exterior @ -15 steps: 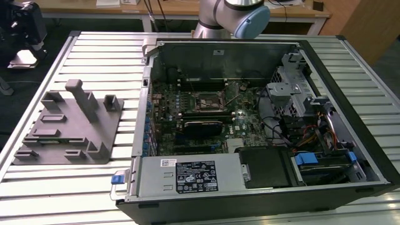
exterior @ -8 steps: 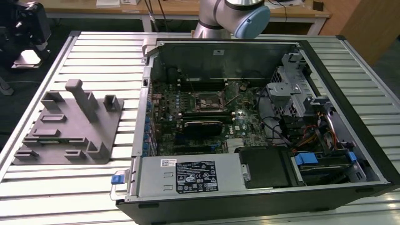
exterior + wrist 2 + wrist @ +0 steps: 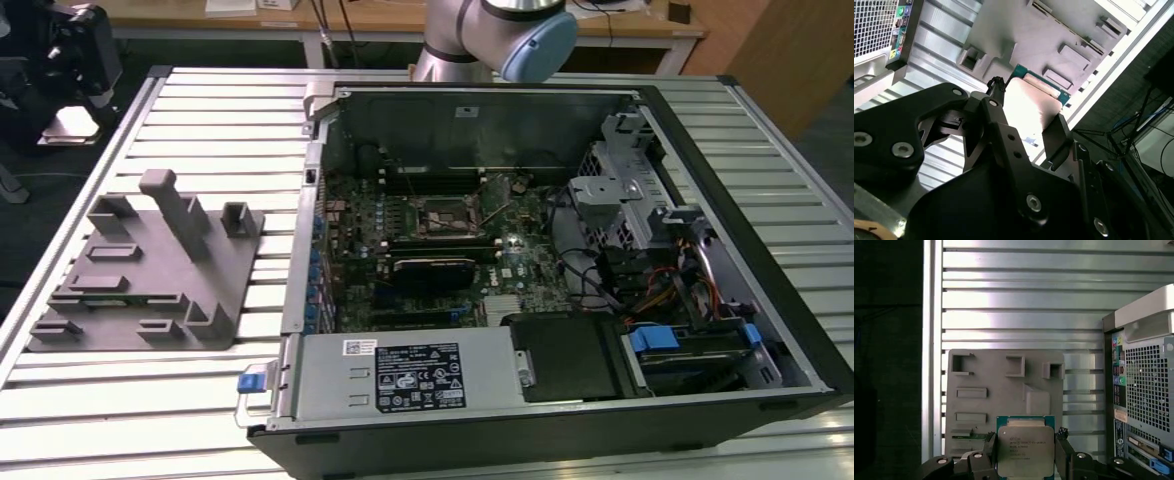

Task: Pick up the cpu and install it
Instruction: 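Pick up the cpu and move it towards the insertion slot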

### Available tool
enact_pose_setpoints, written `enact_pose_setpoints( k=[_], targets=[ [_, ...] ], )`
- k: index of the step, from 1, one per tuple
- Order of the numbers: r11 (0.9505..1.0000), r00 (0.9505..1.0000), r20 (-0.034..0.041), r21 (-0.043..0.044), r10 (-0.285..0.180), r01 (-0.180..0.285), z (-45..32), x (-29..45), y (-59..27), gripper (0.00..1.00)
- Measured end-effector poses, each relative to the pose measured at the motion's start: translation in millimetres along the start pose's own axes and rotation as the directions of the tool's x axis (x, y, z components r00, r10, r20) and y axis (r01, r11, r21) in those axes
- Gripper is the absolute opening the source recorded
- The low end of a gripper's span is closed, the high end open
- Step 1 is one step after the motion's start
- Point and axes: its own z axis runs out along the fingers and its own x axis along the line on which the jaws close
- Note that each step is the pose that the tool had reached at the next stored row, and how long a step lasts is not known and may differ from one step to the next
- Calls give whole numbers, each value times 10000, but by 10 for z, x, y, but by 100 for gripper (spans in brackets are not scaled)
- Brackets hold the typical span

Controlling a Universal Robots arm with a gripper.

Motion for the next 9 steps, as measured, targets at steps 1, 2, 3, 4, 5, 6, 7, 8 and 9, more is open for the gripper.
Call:
enact_pose_setpoints(
  k=[1,2,3,4,5,6,7,8,9],
  targets=[
    [10000,10000,0,0,0,0,0,-11,1,54],
    [10000,10000,0,0,0,0,1,-21,1,54],
    [10000,10000,0,0,0,0,2,-32,2,54],
    [10000,10000,0,-1,-1,1,2,-44,2,54],
    [10000,10000,0,-1,0,0,3,-55,3,54],
    [10000,10000,0,0,0,0,3,-68,3,54],
    [10000,10000,0,-1,0,0,4,-80,4,54],
    [10000,10000,1,0,0,0,4,-91,4,54],
    [10000,10000,0,0,0,0,5,-103,5,54]
  ],
)
